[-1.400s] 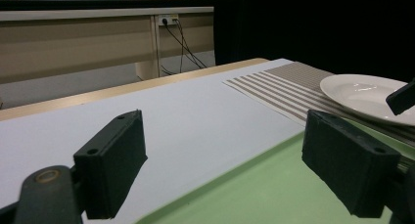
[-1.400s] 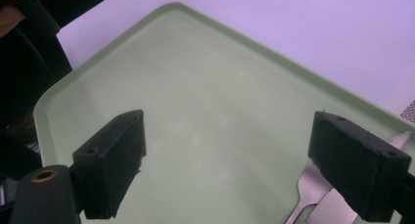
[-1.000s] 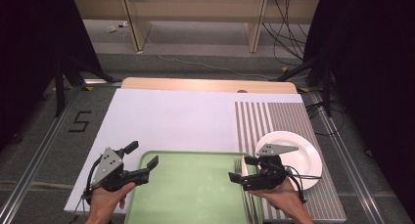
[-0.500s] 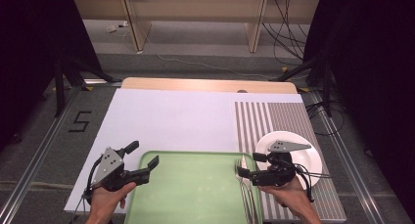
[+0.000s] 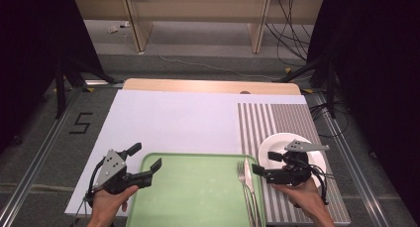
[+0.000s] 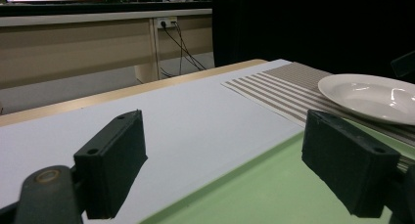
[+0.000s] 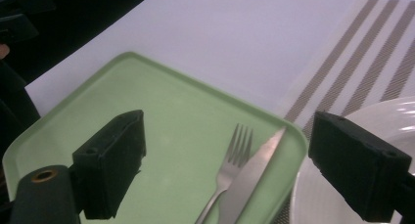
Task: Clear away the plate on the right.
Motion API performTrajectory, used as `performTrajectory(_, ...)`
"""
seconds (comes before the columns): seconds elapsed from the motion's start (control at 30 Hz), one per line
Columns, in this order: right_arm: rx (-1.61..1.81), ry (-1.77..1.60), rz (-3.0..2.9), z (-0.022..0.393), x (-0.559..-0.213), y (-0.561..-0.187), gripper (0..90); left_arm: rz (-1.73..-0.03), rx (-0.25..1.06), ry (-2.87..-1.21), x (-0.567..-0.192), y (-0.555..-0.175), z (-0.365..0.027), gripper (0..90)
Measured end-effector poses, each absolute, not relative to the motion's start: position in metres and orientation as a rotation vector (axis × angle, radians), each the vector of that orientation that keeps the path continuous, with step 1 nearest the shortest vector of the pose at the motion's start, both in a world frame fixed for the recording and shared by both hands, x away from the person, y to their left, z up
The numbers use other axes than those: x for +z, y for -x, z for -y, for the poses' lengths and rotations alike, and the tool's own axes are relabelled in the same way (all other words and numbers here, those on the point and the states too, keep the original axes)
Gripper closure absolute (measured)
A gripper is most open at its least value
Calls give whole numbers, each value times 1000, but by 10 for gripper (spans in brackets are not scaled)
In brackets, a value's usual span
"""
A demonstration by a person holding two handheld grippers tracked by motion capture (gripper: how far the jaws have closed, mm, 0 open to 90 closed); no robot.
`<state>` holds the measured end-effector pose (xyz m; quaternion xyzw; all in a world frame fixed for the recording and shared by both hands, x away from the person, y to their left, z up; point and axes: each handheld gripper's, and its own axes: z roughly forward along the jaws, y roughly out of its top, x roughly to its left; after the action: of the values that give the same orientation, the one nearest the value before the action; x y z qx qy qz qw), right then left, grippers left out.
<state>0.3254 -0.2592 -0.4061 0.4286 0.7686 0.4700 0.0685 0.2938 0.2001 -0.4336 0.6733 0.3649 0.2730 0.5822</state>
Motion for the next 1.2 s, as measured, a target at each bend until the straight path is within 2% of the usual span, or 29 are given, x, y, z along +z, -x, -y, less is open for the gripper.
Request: performTrajectory(1.2,1417,-1532,-2055,327,-411,-330,151,-842,635,-1553,-433,-290,-204,161)
